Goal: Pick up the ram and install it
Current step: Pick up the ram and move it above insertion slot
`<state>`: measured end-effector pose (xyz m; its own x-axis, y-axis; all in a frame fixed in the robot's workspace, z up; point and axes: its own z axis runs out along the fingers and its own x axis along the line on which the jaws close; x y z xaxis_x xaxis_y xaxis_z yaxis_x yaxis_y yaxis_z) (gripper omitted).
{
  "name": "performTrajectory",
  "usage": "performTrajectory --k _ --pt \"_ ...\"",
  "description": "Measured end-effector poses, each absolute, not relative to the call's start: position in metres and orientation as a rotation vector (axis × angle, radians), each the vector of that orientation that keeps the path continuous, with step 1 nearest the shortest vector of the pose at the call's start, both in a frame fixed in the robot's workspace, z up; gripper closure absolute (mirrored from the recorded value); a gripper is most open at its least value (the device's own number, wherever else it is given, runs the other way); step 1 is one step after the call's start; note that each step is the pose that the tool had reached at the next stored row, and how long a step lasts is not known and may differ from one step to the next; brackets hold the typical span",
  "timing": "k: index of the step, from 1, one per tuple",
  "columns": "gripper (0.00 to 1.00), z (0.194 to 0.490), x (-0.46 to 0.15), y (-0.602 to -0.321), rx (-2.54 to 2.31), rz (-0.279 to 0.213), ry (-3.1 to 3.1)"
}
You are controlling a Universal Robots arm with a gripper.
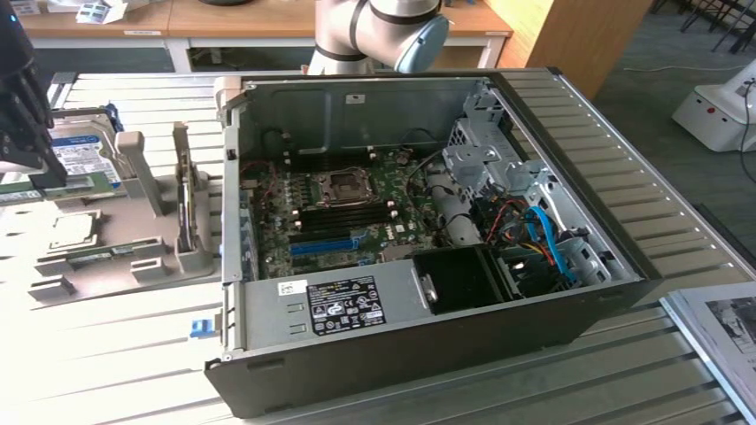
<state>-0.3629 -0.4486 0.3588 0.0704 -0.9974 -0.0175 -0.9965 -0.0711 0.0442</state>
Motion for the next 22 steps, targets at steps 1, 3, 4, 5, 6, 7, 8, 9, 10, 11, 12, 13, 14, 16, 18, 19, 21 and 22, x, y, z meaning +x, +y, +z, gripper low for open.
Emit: performTrajectory --k 1,3,4,5,6,7,8,9,10,11,12,13,14,16,18,19,21,22 --pt "0.88 0.36 -0.363 -0.449 2.283 -0.067 -2.127" --pt "0.88 0.363 -0.363 -0.449 2.283 -0.067 -2.128" --pt "0.88 0.365 -0.363 -0.449 2.282 -0.067 -2.128" --pt "0.88 0.366 -0.363 -0.449 2.282 -0.067 -2.128" --pt "0.88 0.368 -0.363 -0.449 2.282 -0.067 -2.128" --pt "0.88 0.369 -0.363 -0.449 2.282 -0.067 -2.128" --pt "0.88 0.371 -0.363 -0.449 2.282 -0.067 -2.129" --pt "0.88 0.372 -0.363 -0.449 2.281 -0.067 -2.129" --pt "0.88 0.373 -0.363 -0.449 2.281 -0.067 -2.129" --pt "0.88 0.375 -0.363 -0.449 2.281 -0.067 -2.129" --pt "0.88 0.376 -0.363 -0.449 2.281 -0.067 -2.13" --pt "0.88 0.378 -0.363 -0.449 2.281 -0.067 -2.13" --pt "0.88 0.38 -0.363 -0.449 2.28 -0.067 -2.13" --pt "0.88 0.383 -0.363 -0.449 2.28 -0.067 -2.13" --pt "0.88 0.386 -0.363 -0.449 2.28 -0.067 -2.131" --pt "0.88 0.387 -0.363 -0.449 2.28 -0.067 -2.131" --pt "0.88 0.39 -0.363 -0.449 2.279 -0.067 -2.131" --pt "0.88 0.391 -0.363 -0.449 2.279 -0.067 -2.131"
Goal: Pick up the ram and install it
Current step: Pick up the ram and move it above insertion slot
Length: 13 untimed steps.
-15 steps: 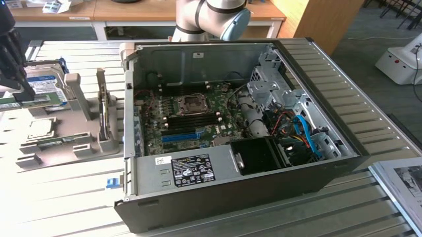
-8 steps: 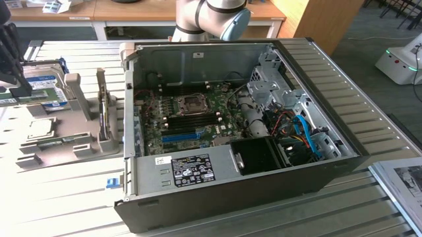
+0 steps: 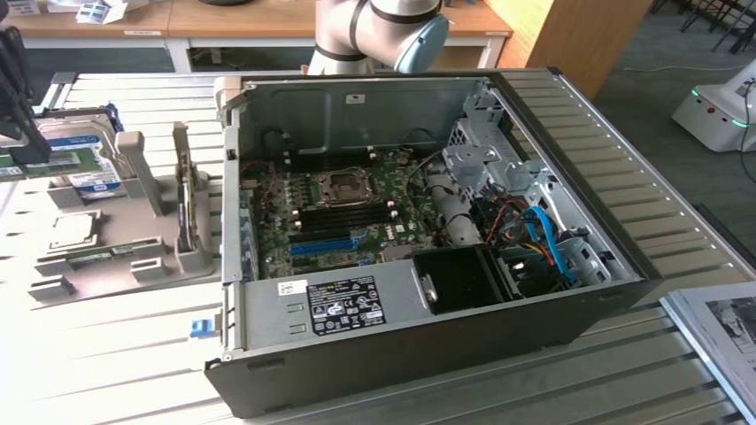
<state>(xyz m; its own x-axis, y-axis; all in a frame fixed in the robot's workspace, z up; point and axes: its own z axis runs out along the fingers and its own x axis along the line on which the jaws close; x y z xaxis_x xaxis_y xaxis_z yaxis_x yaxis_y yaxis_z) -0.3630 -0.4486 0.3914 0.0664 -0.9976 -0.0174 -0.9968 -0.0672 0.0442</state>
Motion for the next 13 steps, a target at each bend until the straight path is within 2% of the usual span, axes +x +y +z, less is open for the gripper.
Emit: performTrajectory --k 13 --pt "0.88 0.3924 -0.3609 -0.4487 2.279 -0.067 -2.132"
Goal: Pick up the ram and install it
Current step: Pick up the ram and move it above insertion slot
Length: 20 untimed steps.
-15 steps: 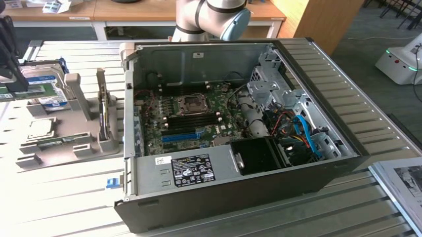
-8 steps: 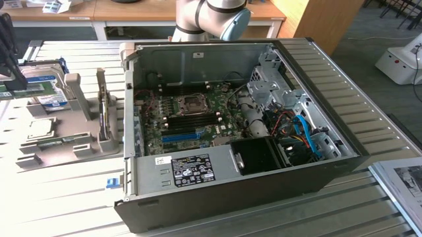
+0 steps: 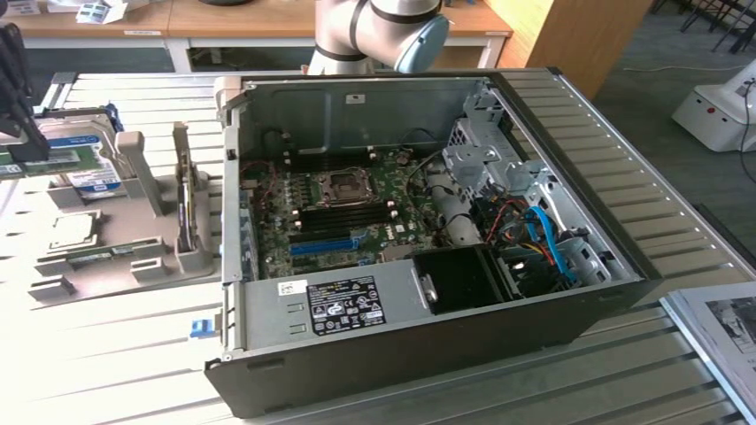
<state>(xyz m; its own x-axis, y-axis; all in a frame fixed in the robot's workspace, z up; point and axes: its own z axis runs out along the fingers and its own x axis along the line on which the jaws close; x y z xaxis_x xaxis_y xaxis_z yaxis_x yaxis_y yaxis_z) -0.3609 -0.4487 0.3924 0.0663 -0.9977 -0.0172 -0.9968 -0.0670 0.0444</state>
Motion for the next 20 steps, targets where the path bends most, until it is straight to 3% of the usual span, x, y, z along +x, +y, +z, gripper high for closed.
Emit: performTrajectory --k 20 --pt "0.88 0.392 -0.324 -0.449 2.27 -0.076 -2.133"
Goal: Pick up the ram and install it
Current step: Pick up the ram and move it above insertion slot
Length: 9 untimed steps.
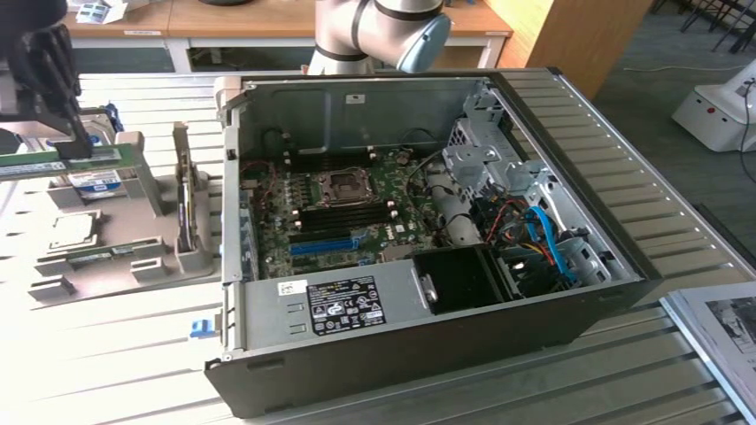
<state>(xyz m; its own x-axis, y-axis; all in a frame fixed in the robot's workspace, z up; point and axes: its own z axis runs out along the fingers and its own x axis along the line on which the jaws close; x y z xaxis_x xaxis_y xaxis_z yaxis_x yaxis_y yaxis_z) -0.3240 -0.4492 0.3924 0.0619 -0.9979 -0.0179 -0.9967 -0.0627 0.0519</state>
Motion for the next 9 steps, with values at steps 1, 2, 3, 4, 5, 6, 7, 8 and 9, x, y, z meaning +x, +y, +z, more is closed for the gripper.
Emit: performTrajectory --k 1,2,3,4,5,6,7,8,9 --pt "0.88 0.392 -0.322 -0.449 2.27 -0.077 -2.133" --pt "0.88 0.392 -0.319 -0.449 2.269 -0.078 -2.133" --pt "0.88 0.392 -0.317 -0.449 2.268 -0.079 -2.132" --pt "0.88 0.392 -0.314 -0.449 2.268 -0.08 -2.132" --pt "0.88 0.392 -0.312 -0.449 2.267 -0.081 -2.131" --pt "0.88 0.393 -0.31 -0.449 2.267 -0.082 -2.131" --pt "0.88 0.392 -0.307 -0.449 2.266 -0.083 -2.13" --pt "0.88 0.392 -0.304 -0.449 2.266 -0.084 -2.13" --pt "0.88 0.392 -0.302 -0.45 2.265 -0.086 -2.129"
